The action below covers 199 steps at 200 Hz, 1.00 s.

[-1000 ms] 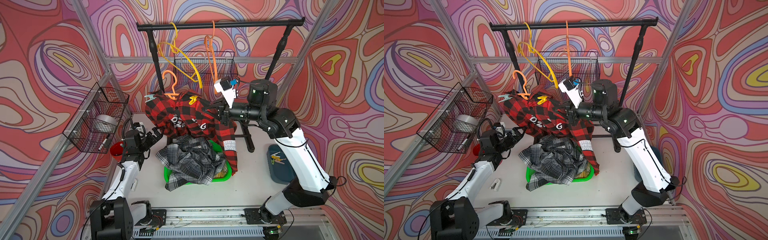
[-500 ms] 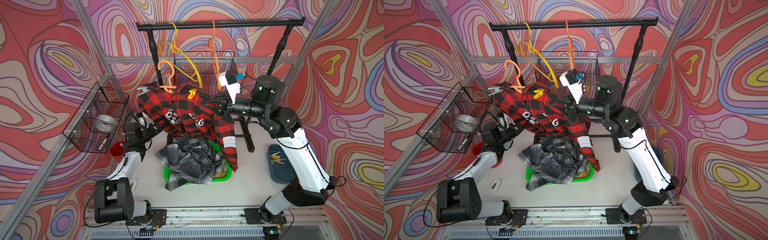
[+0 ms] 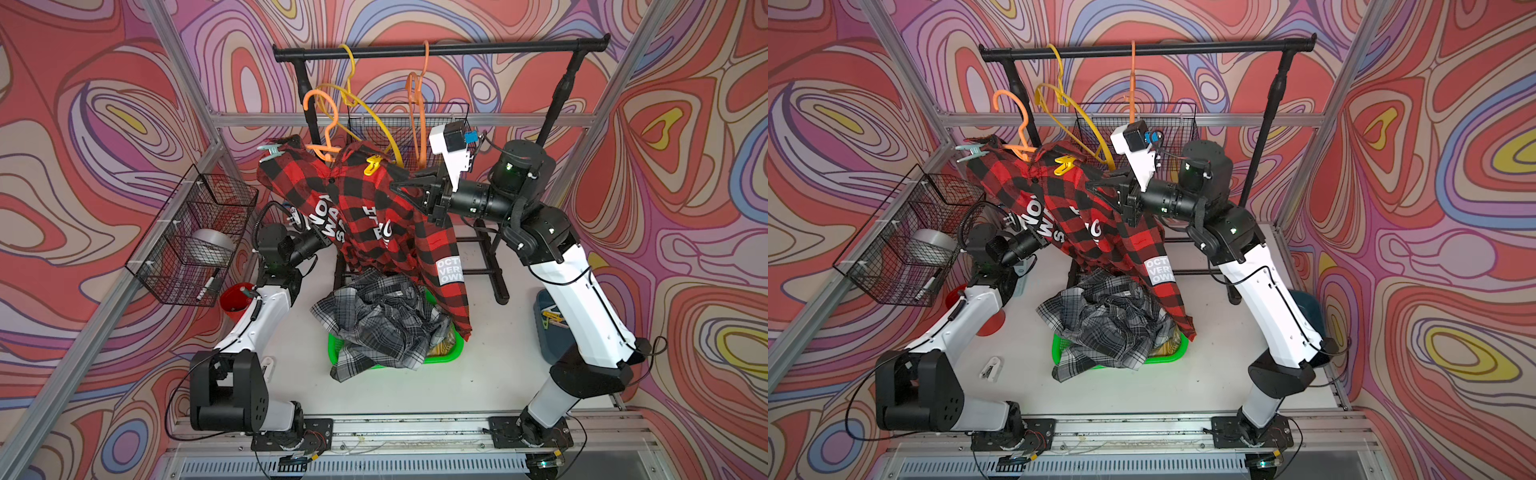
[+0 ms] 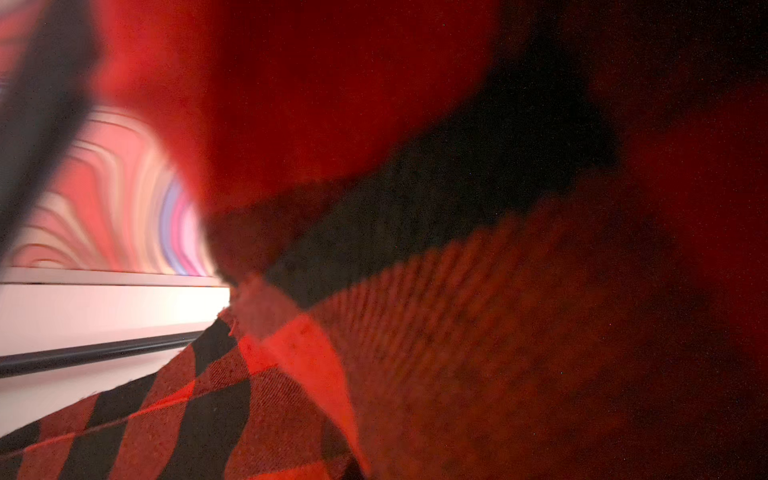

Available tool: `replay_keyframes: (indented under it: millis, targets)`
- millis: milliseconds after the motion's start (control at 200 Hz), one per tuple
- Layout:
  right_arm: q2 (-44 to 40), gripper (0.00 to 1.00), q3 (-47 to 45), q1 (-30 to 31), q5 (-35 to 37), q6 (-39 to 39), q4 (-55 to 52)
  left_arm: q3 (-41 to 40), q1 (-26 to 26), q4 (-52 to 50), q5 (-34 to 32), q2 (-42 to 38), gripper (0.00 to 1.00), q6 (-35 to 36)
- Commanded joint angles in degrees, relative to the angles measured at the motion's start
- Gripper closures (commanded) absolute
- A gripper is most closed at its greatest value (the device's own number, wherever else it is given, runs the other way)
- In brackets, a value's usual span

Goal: Remove the clothespins securing long-sleeve shirts to the hanger
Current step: Place the long-sleeve shirt at the bin.

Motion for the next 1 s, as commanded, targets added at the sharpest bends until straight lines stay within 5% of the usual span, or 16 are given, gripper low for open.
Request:
replay_keyframes:
  millis: [0,486,992]
  targets:
    - [0.16,1.0,0.91,0.57,-0.08,2.71,12.59,1.81,-1.06,-2.75,1.38,-3.95,1.0,-0.08]
    - [7.48,1.0,5.81,5.39,1.04,7.18,23.65,11.31,-3.78,-15.17,1.34,-13.43,1.0,1.02]
    - [12.1,1.0,10.65,7.52,0.44,12.29,31.21,17.2,-8.61,-17.68,-0.07,-16.34,1.0,0.11]
